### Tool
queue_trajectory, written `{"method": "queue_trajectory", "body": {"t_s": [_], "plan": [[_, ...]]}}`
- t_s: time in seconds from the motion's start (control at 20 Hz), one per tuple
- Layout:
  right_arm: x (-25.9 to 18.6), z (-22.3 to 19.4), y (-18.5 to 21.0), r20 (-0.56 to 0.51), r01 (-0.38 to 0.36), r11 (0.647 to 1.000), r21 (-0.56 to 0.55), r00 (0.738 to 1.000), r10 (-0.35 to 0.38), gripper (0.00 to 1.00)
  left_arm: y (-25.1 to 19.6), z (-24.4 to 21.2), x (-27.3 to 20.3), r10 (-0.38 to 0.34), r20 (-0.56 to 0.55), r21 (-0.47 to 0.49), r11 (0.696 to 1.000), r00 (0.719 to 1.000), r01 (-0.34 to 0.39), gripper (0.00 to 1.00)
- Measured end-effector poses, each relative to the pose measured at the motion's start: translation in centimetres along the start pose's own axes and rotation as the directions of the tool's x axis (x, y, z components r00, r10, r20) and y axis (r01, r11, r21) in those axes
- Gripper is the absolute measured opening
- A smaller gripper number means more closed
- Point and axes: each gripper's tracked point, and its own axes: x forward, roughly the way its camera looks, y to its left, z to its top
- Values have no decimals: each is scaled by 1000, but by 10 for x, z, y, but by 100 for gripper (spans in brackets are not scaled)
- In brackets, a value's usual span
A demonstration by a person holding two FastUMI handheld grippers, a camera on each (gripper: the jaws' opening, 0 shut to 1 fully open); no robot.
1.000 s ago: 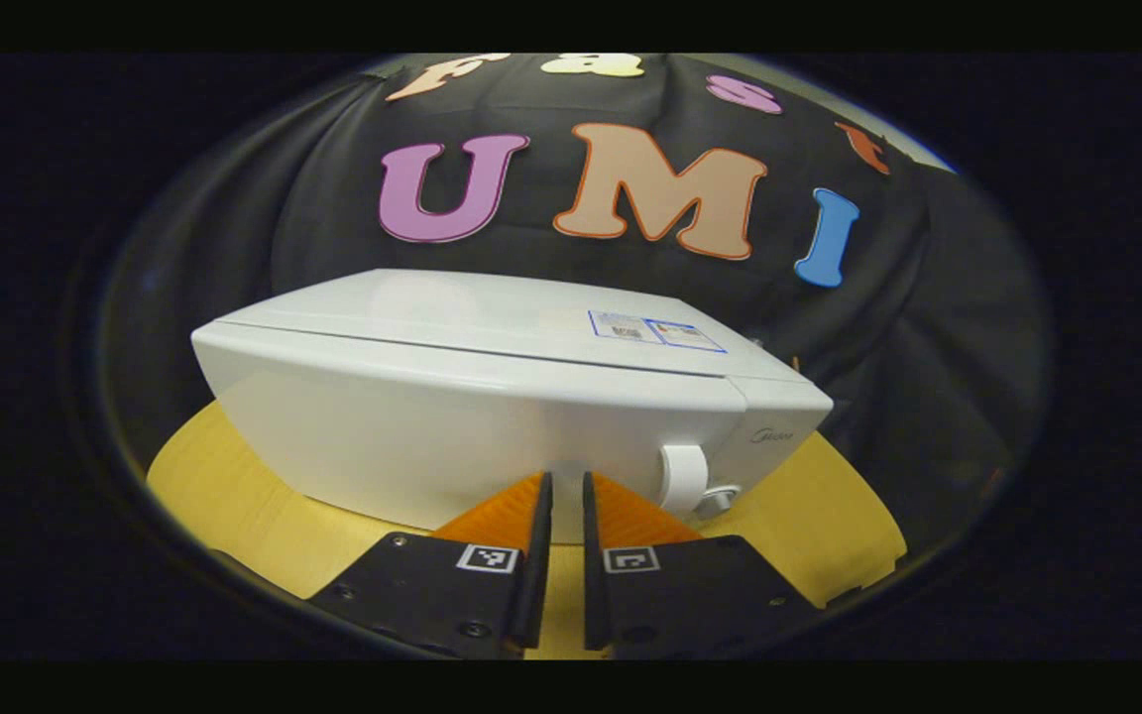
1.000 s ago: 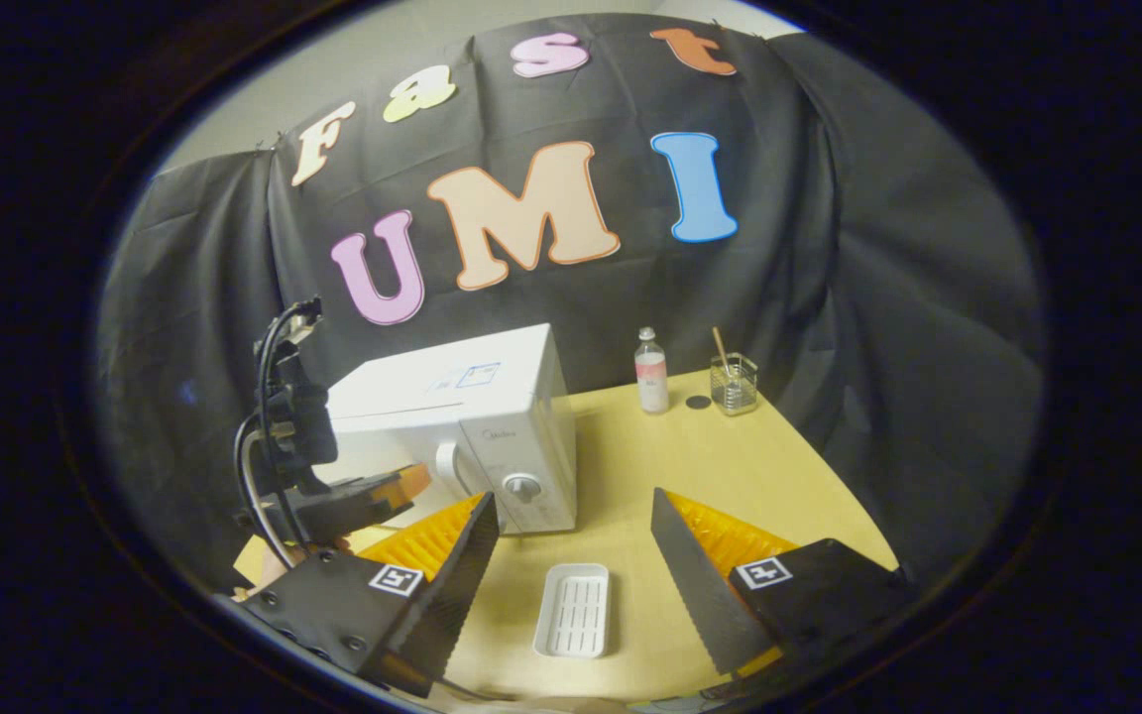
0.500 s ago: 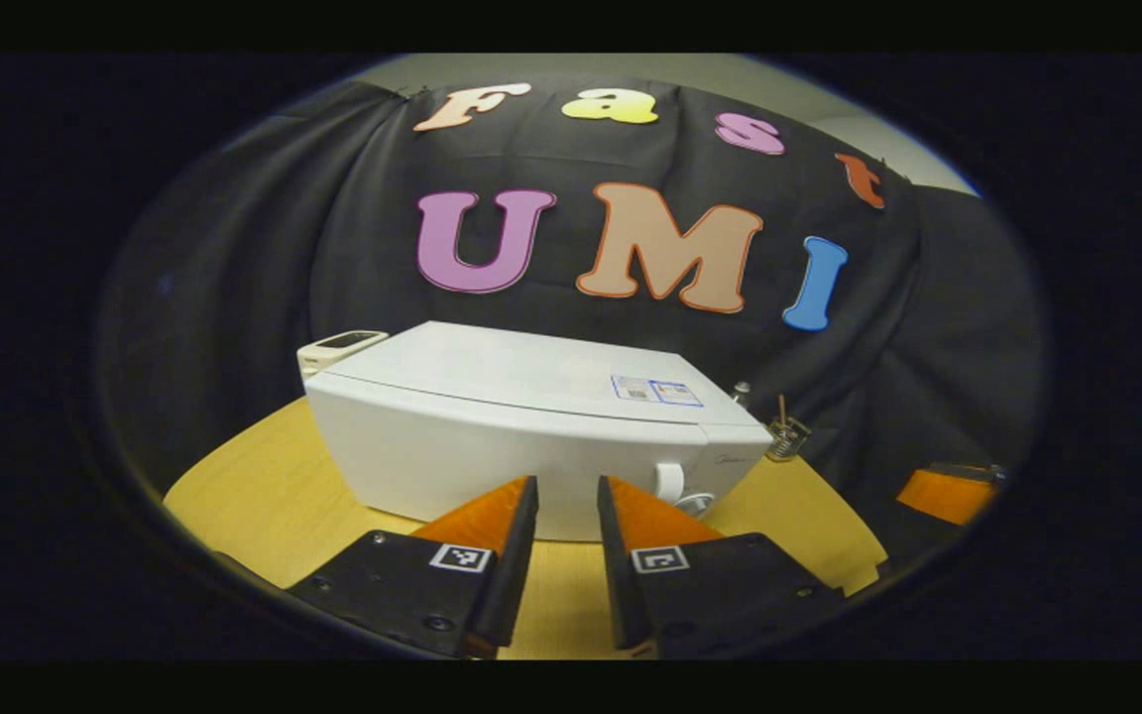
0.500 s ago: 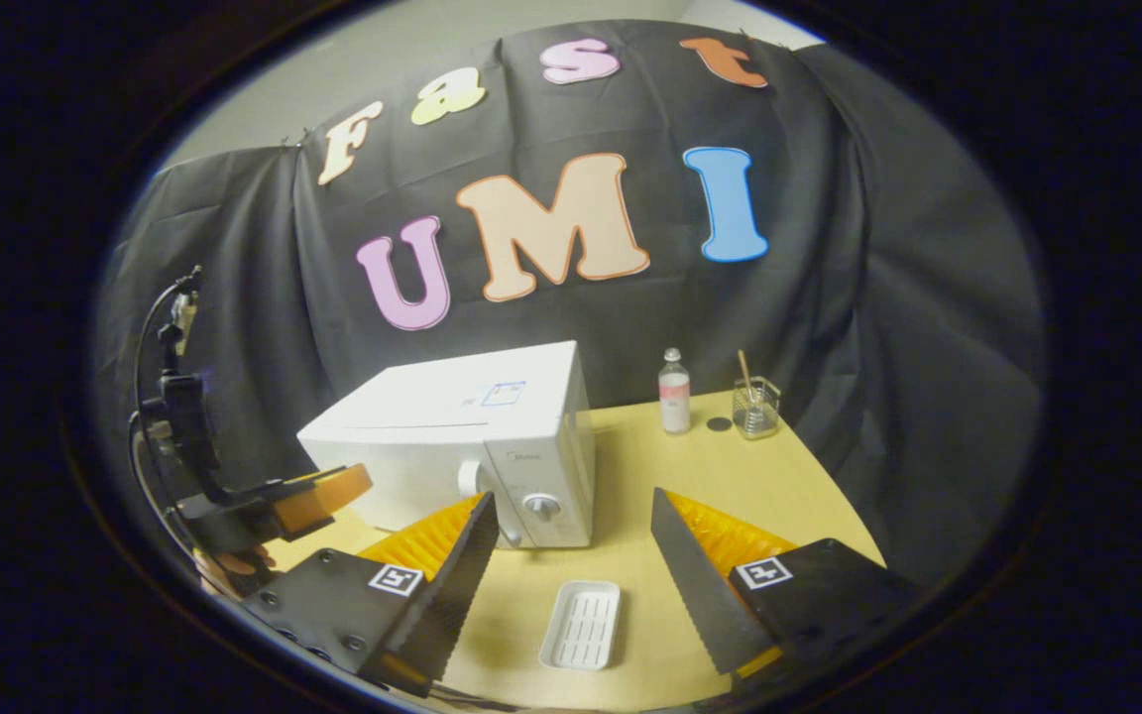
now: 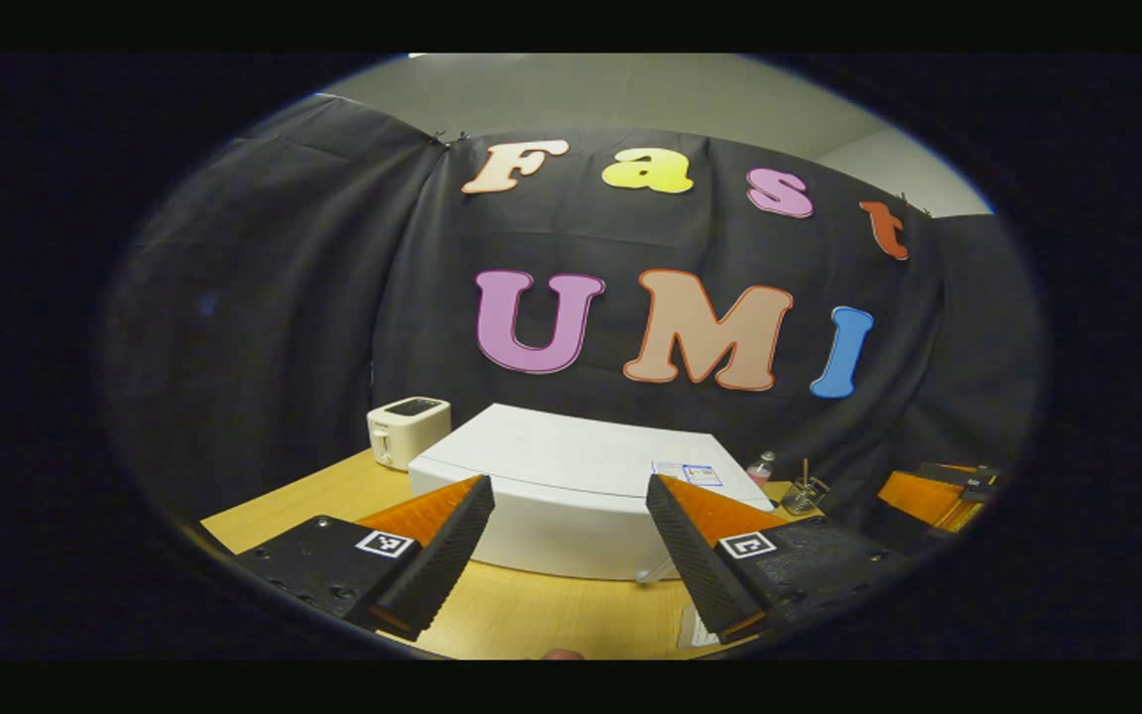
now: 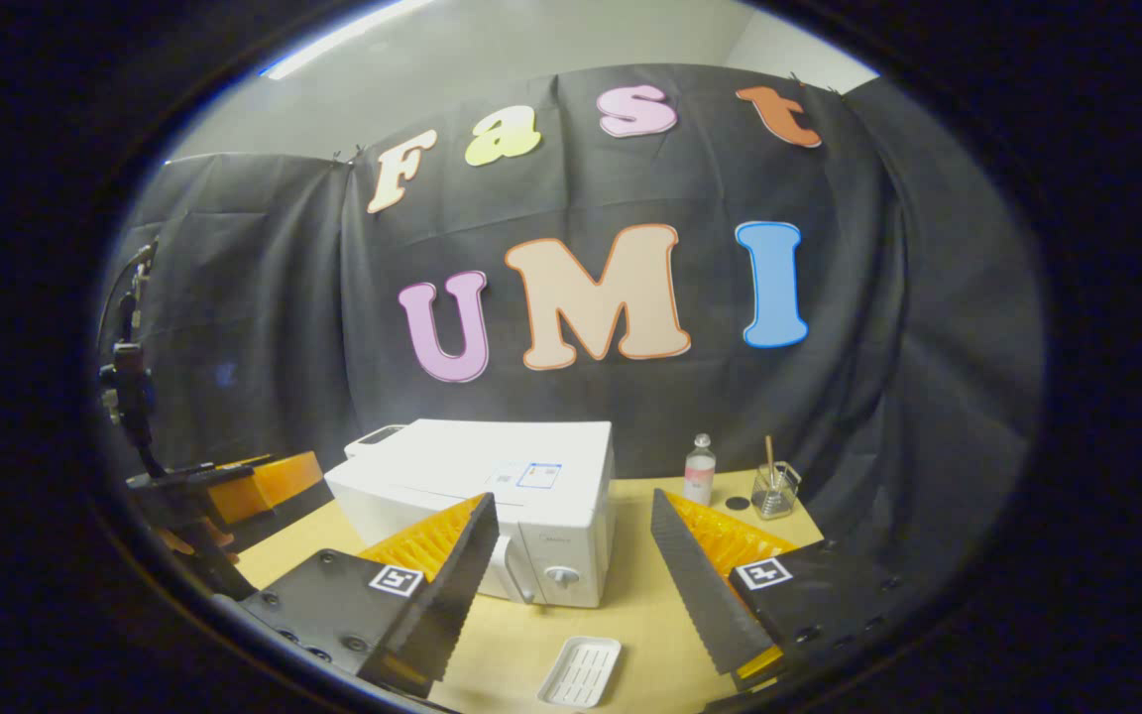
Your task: Open the microwave oven with the left hand, put the food in, and close the microwave oven.
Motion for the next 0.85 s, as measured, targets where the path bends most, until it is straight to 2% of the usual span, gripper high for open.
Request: {"method": "queue_trajectory", "body": {"t_s": [0.05, 0.1, 0.15, 0.2, 0.25, 0.55, 0.75, 0.8, 0.85], "plan": [[-1, 2, 3, 2, -9, 1000, 1, 1000, 9, 92, -1, 8, -2, 5, 25, 7, 1000, 1000, -5, 96], [0, 2, 5, 2, -15, 1000, 2, 1000, 15, 92, 1, 15, -3, 12, 50, 15, 1000, 999, -13, 92], [-1, 4, 6, 3, -18, 1000, 2, 1000, 18, 92, 1, 20, -5, 17, 74, 23, 1000, 997, -19, 96], [0, 2, 5, 3, -20, 1000, -3, 1000, 20, 92, 1, 22, -7, 19, 90, 31, 999, 996, -22, 92], [-1, 1, 5, -1, -19, 1000, -6, 1000, 19, 92, 3, 20, -7, 25, 92, 41, 999, 995, -28, 96], [5, -4, 9, -14, -38, 999, 7, 999, 38, 92, 16, 2, -15, 63, 39, 58, 996, 997, -65, 96], [7, -2, 13, -10, -49, 999, 14, 999, 49, 92, 24, 4, -17, 87, 44, 56, 994, 995, -90, 96], [6, -1, 13, -9, -50, 999, 13, 999, 50, 98, 25, 4, -17, 89, 44, 57, 994, 995, -92, 96], [6, -2, 13, -8, -51, 999, 13, 999, 51, 98, 25, 4, -17, 90, 44, 57, 994, 995, -92, 96]]}}
